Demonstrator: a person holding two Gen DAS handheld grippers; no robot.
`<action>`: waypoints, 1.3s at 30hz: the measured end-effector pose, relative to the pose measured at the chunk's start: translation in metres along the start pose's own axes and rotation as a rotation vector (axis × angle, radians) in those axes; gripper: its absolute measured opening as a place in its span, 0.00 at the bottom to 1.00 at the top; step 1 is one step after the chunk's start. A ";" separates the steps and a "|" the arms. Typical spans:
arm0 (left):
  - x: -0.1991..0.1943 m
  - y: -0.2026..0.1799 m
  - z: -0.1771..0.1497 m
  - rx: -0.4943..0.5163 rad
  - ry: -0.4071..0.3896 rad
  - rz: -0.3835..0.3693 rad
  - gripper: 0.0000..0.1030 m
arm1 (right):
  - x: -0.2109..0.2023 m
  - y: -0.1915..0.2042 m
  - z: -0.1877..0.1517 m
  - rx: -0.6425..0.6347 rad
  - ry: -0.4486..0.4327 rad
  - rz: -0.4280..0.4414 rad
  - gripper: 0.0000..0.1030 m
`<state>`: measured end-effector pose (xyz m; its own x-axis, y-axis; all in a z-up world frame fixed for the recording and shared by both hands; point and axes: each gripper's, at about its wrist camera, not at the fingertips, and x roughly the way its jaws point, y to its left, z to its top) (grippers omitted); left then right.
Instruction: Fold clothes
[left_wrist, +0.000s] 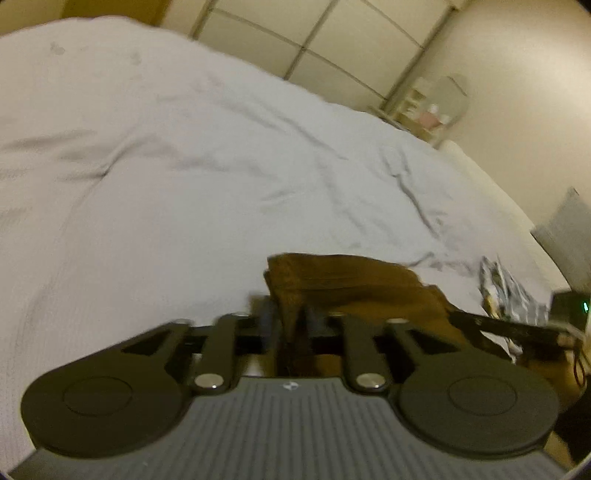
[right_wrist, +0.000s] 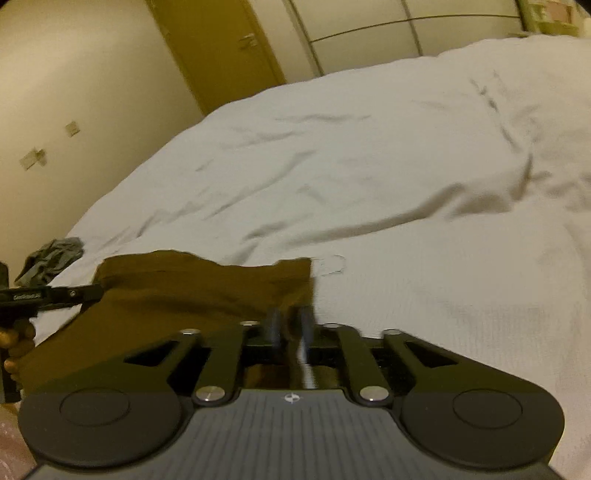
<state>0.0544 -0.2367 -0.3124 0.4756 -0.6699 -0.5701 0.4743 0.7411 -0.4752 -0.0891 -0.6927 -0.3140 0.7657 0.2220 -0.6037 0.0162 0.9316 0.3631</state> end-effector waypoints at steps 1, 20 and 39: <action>-0.007 0.002 -0.001 -0.003 -0.013 0.020 0.31 | -0.007 0.002 0.000 -0.014 -0.026 -0.024 0.27; 0.026 -0.037 -0.004 0.214 0.037 0.039 0.03 | 0.043 0.058 0.008 -0.254 0.073 -0.030 0.21; -0.049 -0.060 -0.104 0.390 0.024 0.140 0.22 | -0.039 0.066 -0.091 -0.308 0.036 0.014 0.11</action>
<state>-0.0738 -0.2437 -0.3261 0.5402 -0.5590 -0.6290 0.6536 0.7496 -0.1048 -0.1764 -0.6138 -0.3305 0.7412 0.2404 -0.6268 -0.1942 0.9705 0.1426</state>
